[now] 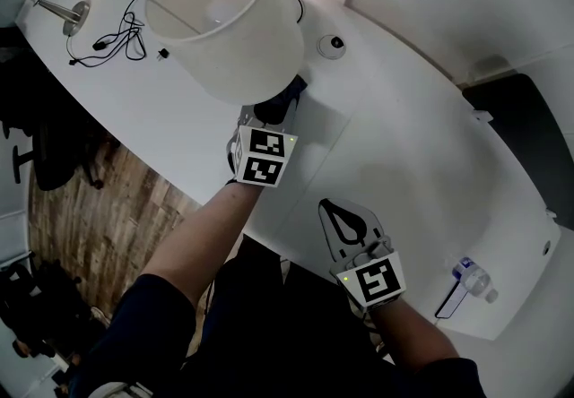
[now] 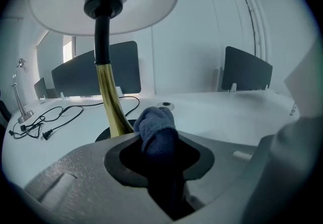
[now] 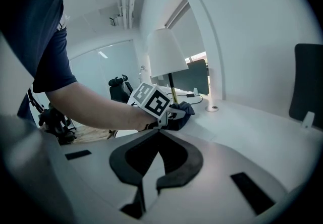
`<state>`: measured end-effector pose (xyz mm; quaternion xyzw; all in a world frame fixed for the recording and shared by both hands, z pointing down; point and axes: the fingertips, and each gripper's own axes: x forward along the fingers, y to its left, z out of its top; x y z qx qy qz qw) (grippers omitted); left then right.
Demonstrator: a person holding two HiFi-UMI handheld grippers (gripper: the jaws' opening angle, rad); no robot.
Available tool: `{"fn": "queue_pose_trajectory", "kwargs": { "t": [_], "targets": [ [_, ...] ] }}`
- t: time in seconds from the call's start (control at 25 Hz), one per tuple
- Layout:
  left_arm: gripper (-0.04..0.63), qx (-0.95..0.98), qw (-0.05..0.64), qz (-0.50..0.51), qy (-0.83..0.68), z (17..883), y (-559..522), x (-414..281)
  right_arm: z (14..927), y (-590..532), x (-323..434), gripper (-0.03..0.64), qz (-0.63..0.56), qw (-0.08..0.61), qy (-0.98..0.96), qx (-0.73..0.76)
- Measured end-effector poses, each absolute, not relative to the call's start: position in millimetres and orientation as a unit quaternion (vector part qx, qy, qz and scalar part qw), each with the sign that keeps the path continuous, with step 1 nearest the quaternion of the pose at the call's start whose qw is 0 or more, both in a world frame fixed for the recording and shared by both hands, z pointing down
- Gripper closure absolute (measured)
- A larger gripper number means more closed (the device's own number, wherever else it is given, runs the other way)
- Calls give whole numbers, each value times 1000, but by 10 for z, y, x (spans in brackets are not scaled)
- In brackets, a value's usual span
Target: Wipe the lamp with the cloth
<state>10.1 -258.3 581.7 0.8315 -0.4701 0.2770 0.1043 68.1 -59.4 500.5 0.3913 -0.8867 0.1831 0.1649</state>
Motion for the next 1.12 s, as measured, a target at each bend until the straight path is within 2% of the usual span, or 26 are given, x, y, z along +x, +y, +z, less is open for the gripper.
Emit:
{"fn": "queue_pose_trajectory", "kwargs": {
  "t": [0.56,1.12],
  "targets": [
    [477,834,109,292,-455,5857,-2623,239,4980,-545,645,607,191,162,-882,399],
    [477,805,136,315,-484,5919,-2344,-678,4718,-571,339,607,172,167,-892,382]
  ]
}}
